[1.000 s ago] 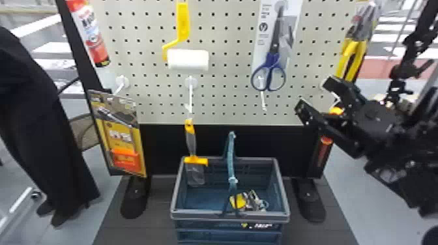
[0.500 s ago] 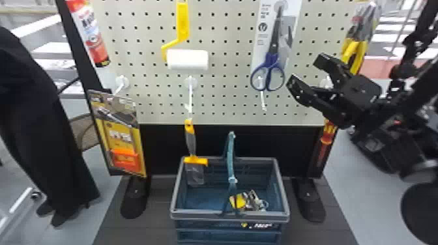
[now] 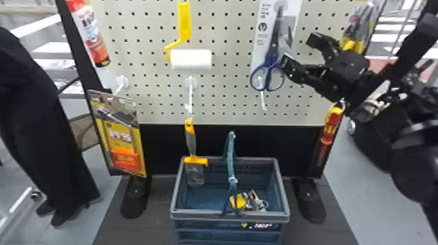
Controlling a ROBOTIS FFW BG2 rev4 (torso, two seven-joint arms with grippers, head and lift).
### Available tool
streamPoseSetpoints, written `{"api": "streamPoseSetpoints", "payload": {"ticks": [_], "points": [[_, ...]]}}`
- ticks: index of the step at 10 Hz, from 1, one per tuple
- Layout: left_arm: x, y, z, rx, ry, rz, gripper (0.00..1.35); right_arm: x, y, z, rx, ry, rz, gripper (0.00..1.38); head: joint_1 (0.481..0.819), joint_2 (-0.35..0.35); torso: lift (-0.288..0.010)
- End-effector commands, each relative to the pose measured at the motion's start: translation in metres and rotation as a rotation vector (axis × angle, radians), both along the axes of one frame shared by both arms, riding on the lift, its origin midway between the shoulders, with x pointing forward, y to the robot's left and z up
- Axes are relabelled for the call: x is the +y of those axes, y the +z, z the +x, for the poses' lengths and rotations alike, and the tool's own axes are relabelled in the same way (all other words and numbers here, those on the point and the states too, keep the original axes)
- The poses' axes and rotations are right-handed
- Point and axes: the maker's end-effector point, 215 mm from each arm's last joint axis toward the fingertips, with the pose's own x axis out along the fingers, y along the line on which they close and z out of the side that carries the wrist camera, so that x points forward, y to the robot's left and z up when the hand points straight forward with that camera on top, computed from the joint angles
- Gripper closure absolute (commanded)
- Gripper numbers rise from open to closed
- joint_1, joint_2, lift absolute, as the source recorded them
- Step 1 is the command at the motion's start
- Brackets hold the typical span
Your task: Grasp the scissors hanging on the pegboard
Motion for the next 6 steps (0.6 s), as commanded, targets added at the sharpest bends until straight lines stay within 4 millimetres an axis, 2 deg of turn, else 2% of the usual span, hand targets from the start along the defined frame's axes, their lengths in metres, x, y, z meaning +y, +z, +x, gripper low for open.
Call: {"api": "streamPoseSetpoints", "payload": {"ticks": [1,6], "points": [[-0.001,-0.003,0.0,0.005,0.0,-0.003,0.29,0.0,0.007,0.008,-0.001,0.003,0.001,0.23,0.549,0.0,-0.1],[-0.013,-0.007,0.009,-0.002,-0.022,-0.015,0.29,0.031,0.022,0.022,0.007,0.076,0.015,0.22,0.549,0.0,-0.1]]}}
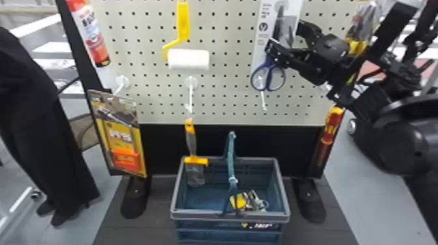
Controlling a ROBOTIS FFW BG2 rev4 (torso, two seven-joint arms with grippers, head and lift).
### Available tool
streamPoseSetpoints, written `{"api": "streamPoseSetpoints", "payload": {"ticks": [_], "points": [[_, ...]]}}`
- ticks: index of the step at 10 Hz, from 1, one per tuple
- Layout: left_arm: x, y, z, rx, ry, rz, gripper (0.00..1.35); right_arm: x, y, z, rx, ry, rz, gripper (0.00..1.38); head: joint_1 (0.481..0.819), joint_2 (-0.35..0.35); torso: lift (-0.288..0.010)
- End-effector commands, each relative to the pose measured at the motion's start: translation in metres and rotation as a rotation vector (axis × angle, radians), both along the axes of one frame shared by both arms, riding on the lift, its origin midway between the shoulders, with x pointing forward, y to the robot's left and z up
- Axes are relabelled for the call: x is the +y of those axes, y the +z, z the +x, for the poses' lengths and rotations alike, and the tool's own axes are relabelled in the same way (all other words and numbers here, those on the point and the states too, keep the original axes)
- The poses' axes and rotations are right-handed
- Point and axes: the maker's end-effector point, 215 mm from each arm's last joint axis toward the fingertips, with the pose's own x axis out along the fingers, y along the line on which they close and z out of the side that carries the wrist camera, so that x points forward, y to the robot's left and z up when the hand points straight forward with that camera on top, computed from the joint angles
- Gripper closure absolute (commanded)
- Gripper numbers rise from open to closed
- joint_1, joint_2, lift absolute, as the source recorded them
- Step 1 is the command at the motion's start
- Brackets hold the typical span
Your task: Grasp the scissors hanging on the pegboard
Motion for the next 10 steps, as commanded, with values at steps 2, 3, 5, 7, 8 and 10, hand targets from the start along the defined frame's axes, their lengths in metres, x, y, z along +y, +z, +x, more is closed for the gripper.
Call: {"api": "streamPoseSetpoints", "payload": {"ticks": [2,3,5,7,8,10], "points": [[-0.0027,-0.0009,0.0022,-0.001,-0.005,0.0,0.29,0.0151,0.0121,0.0067,0.001,0.038,-0.024,0.3,0.549,0.0,-0.1],[-0.004,-0.0002,0.0036,-0.004,-0.009,-0.001,0.29,0.0175,0.0122,0.0069,0.009,0.049,-0.017,0.59,0.549,0.0,-0.1],[-0.0039,-0.0017,0.0033,-0.001,-0.008,-0.002,0.29,0.0177,0.0074,0.0073,0.019,0.049,-0.015,0.99,0.549,0.0,-0.1],[-0.0037,-0.0002,0.0029,-0.004,-0.008,-0.004,0.29,0.0191,0.0083,0.0062,0.011,0.045,-0.029,1.21,0.549,0.0,-0.1],[-0.0037,-0.0016,0.0026,-0.002,-0.009,-0.002,0.29,0.0194,0.0069,0.0061,0.011,0.043,-0.034,1.21,0.549,0.0,-0.1],[-0.0038,-0.001,0.0021,-0.002,-0.009,-0.003,0.29,0.0186,0.0057,0.0065,0.012,0.04,-0.036,1.29,0.549,0.0,-0.1]]}}
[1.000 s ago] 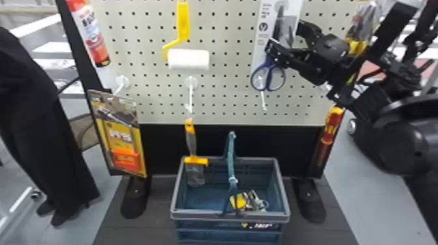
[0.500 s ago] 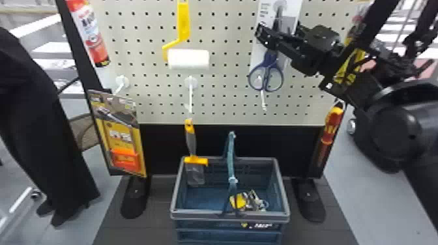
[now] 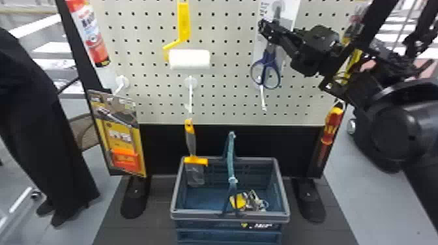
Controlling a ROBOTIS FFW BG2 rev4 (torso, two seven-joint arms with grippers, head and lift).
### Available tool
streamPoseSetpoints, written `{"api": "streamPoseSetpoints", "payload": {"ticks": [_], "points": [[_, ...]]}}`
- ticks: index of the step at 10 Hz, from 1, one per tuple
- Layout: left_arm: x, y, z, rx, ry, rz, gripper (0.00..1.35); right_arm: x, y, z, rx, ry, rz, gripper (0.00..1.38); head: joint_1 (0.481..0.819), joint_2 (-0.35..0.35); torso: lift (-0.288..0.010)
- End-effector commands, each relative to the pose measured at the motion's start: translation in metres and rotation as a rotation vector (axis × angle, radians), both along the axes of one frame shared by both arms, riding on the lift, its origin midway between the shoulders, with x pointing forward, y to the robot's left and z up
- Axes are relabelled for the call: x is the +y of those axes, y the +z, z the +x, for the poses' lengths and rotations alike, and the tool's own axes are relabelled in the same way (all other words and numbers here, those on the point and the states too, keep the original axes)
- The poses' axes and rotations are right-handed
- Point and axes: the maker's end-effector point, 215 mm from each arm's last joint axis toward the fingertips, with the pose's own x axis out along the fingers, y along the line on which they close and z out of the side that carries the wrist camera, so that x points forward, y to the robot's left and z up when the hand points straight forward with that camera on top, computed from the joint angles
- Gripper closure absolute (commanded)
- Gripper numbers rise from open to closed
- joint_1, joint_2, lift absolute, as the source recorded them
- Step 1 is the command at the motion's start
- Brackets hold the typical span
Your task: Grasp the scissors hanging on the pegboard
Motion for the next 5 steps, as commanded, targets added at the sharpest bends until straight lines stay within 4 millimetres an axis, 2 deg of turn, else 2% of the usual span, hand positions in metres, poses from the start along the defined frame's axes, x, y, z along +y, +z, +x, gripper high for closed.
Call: {"api": "streamPoseSetpoints", "payload": {"ticks": [1,5], "points": [[0.0,-0.0012,-0.0004,0.002,0.0,0.001,0.29,-0.0003,-0.0009,0.0001,0.001,-0.001,0.0,1.29,0.549,0.0,-0.1],[0.0,-0.0012,-0.0004,0.002,0.0,0.001,0.29,0.0001,0.0001,-0.0006,-0.001,0.0,0.0,1.29,0.549,0.0,-0.1]]}}
